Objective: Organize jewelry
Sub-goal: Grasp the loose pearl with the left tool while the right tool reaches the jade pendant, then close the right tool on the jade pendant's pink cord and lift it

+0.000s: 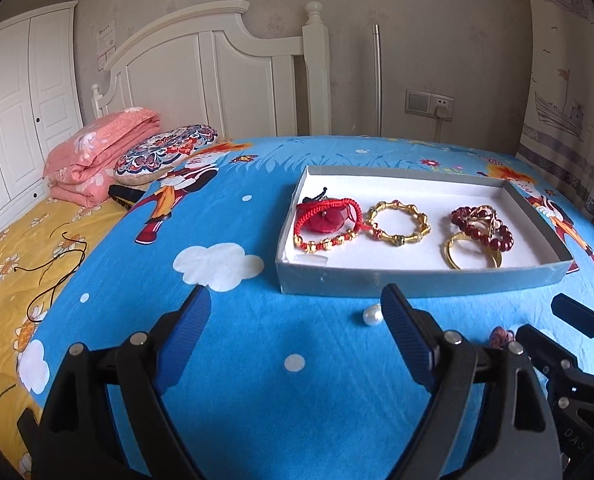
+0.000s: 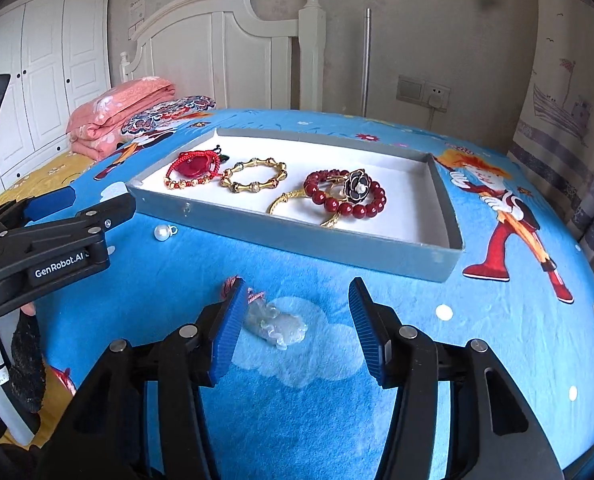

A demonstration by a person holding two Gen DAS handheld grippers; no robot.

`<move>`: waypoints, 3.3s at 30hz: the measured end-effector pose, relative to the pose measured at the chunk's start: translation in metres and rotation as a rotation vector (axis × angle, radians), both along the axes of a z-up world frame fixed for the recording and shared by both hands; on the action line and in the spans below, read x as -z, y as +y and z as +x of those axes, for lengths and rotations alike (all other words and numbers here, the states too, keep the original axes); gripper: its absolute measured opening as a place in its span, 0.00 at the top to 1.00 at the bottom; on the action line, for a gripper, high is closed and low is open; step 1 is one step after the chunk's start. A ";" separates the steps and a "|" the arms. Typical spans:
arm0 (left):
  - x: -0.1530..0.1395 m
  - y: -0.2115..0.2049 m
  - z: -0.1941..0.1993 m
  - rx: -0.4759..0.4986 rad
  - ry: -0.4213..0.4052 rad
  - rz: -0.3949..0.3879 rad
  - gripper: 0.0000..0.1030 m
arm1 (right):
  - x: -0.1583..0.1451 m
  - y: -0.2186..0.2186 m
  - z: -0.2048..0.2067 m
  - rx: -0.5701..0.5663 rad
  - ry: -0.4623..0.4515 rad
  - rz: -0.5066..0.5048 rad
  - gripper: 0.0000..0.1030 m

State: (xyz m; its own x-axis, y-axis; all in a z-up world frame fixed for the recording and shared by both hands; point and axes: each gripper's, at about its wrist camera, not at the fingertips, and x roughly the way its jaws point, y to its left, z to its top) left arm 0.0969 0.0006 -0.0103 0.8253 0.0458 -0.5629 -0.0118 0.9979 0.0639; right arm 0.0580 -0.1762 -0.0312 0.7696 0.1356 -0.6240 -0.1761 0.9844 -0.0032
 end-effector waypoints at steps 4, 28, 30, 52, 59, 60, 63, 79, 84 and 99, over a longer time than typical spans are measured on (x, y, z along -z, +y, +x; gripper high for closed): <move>0.012 0.007 0.001 -0.009 0.031 -0.010 0.18 | 0.003 0.007 0.000 -0.032 0.009 0.009 0.51; 0.011 -0.030 0.021 0.081 0.111 0.002 0.28 | 0.012 0.017 -0.015 -0.073 -0.007 0.000 0.76; 0.013 -0.036 0.029 0.084 0.141 0.022 0.37 | 0.012 0.016 -0.017 -0.073 -0.010 0.006 0.76; 0.018 -0.028 -0.019 0.130 0.019 -0.033 0.87 | 0.006 0.006 -0.035 -0.009 -0.071 0.037 0.81; 0.013 -0.023 -0.056 0.161 -0.075 -0.050 0.87 | 0.001 0.011 -0.047 -0.003 -0.093 0.028 0.81; 0.013 -0.023 -0.059 0.161 -0.079 -0.051 0.87 | 0.000 0.012 -0.049 -0.001 -0.100 0.023 0.81; 0.014 -0.023 -0.064 0.161 -0.080 -0.056 0.87 | -0.002 0.011 -0.053 0.016 -0.116 0.018 0.81; 0.013 -0.013 -0.076 0.124 -0.105 -0.075 0.87 | -0.003 0.012 -0.058 0.056 -0.125 -0.001 0.81; 0.014 -0.010 -0.076 0.115 -0.105 -0.079 0.87 | -0.002 0.013 -0.058 0.054 -0.123 -0.005 0.81; 0.008 -0.014 -0.067 0.121 -0.106 -0.051 0.87 | -0.008 0.010 -0.042 0.062 -0.106 -0.002 0.81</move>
